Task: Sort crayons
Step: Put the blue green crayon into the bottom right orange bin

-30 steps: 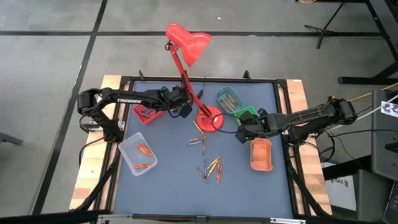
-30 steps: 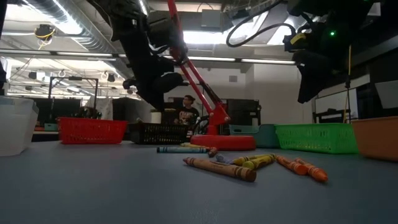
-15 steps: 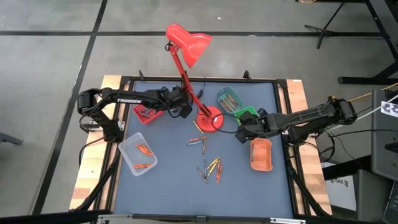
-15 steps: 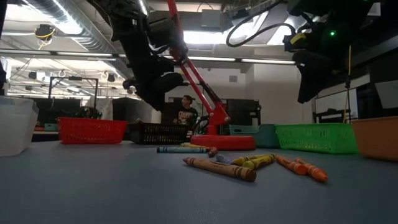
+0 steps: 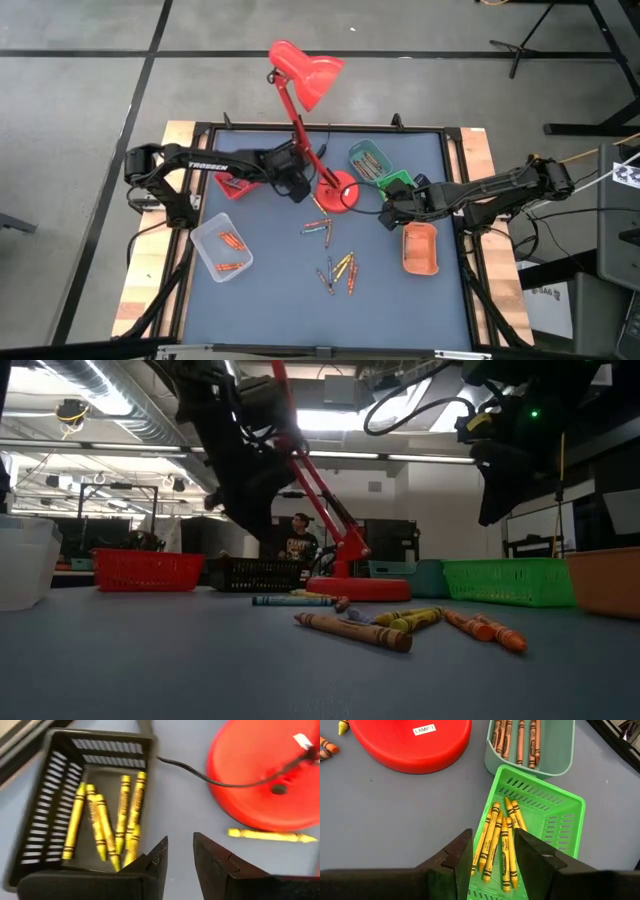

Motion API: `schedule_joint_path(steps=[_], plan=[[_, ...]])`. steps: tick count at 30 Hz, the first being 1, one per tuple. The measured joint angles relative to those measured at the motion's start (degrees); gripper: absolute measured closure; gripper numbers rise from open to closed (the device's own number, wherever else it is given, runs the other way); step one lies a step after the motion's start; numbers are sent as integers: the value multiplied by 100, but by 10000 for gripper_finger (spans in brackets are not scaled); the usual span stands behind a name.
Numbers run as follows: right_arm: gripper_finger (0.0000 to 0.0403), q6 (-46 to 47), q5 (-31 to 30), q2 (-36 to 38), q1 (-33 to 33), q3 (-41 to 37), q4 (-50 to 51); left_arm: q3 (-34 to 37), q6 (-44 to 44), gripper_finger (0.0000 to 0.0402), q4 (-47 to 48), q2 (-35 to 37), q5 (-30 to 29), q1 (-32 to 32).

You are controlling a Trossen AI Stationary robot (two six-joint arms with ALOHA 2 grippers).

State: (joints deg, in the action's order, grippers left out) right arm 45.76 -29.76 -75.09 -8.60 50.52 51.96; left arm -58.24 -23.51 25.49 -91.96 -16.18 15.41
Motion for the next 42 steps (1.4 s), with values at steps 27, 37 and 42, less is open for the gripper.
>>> schedule_joint_path(steps=[27, 37, 42], plan=[[260, 1, 2, 0, -4, 0, -239, 0, -916, 325, -616, -663, 68, -2621], [260, 0, 4, 0, -4, 0, -262, -2, -915, 325, -627, -1125, -269, -2661], [260, 0, 4, 0, -4, 0, -260, -2, -914, 325, -642, -1333, -272, -2657]])
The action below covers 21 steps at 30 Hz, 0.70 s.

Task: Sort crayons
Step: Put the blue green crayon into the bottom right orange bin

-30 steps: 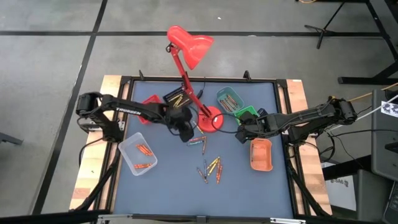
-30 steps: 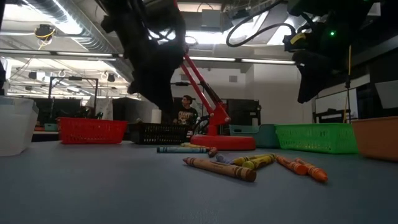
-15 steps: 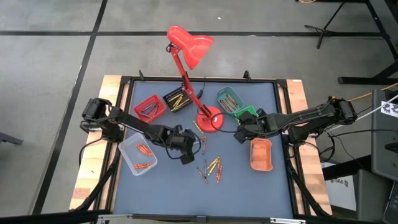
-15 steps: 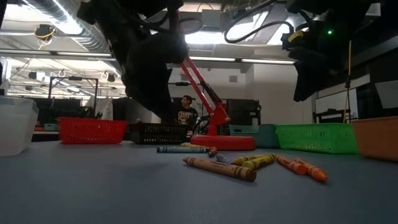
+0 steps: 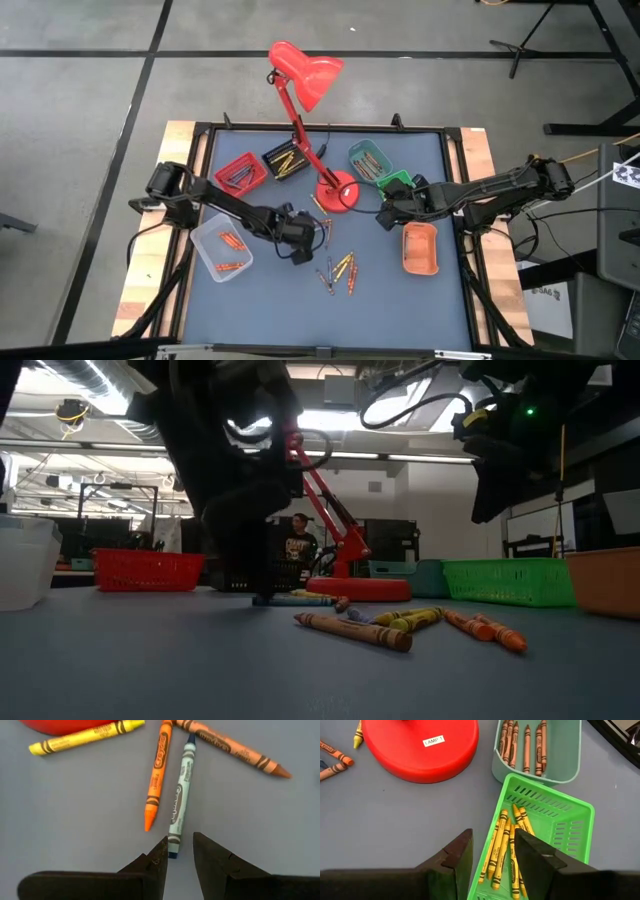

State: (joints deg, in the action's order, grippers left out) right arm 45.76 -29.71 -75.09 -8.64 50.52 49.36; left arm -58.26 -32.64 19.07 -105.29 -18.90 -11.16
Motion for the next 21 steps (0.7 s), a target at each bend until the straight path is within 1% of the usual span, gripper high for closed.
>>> schedule_joint_path(steps=[8, 12, 21], plan=[[260, 0, 0, 0, 5, 0, -1, -20, 2, 325, -17, -206, 16, -4], [260, 0, 0, 0, 4, 0, 0, -20, 0, 329, -17, -212, 148, 4], [260, 0, 0, 0, 4, 0, 0, -17, -26, 377, -20, -217, 282, 6]])
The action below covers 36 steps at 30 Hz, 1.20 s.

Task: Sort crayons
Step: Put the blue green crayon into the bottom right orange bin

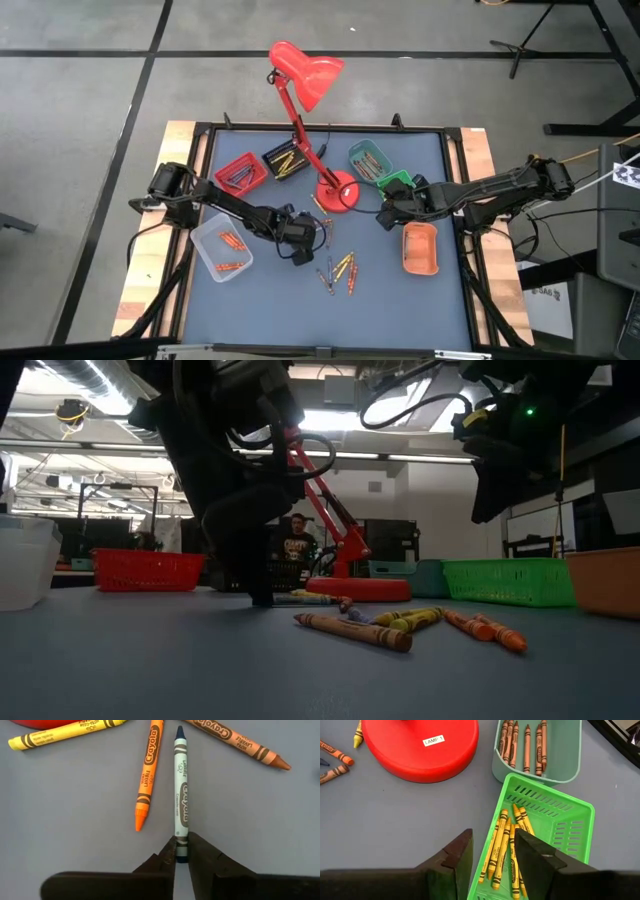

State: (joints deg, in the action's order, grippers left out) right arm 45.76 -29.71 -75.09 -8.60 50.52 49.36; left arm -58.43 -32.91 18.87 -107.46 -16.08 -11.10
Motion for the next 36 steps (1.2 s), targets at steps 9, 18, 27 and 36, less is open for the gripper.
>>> schedule_joint_path(steps=[9, 18, 27, 36], plan=[[260, -93, 241, -2, 0, 0, 0, 9, -4, 393, 9, 16, 17, 1], [260, -809, 904, -2, -4, 0, -414, 38, 32, 394, 10, 432, 184, -12], [260, -2204, 2175, -4, -4, 0, -2047, 28, 48, 394, -217, 697, 116, -11], [260, -3112, 2691, -4, -4, 0, -3240, 24, 52, 394, -879, 693, 201, -2]])
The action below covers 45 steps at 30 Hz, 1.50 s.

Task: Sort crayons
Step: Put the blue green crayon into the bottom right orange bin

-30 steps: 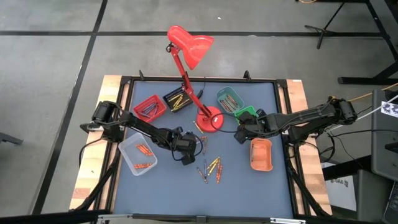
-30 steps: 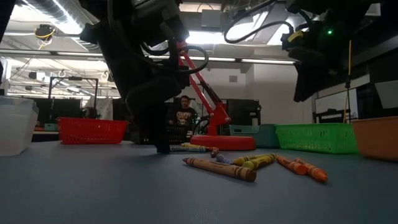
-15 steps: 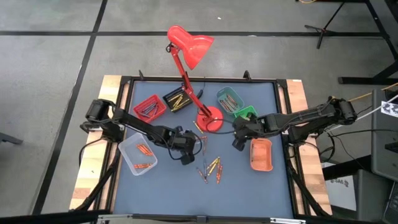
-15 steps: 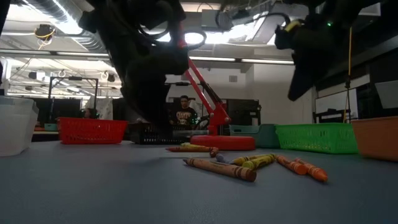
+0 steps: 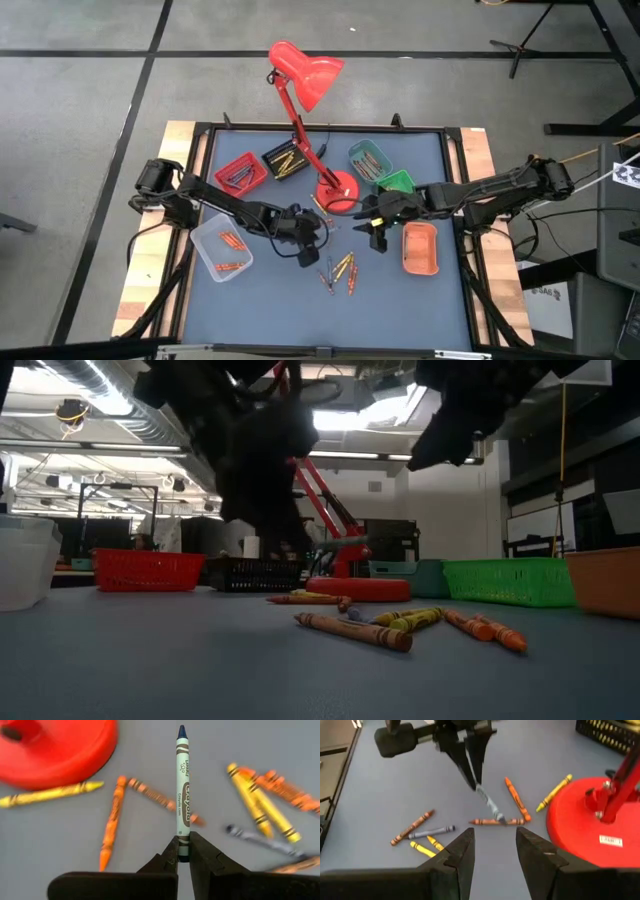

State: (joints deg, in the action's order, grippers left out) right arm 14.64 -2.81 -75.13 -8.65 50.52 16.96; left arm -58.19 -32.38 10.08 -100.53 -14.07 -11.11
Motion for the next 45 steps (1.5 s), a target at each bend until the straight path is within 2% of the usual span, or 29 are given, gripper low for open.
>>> schedule_joint_path(steps=[16, 28, 39, 45], plan=[[260, -342, 2, 0, 0, 0, -53, -4, 695, 394, -1926, 4, 42, 153], [260, -468, 4, 0, 0, 0, -51, -4, 786, 394, -2191, 7, 191, 297], [260, -468, 11, 0, 0, 0, -51, -4, 1353, 394, -2607, 9, 159, 326], [291, -468, 11, 0, 0, 0, -51, -4, 1405, 394, -2602, 9, 136, 334]])
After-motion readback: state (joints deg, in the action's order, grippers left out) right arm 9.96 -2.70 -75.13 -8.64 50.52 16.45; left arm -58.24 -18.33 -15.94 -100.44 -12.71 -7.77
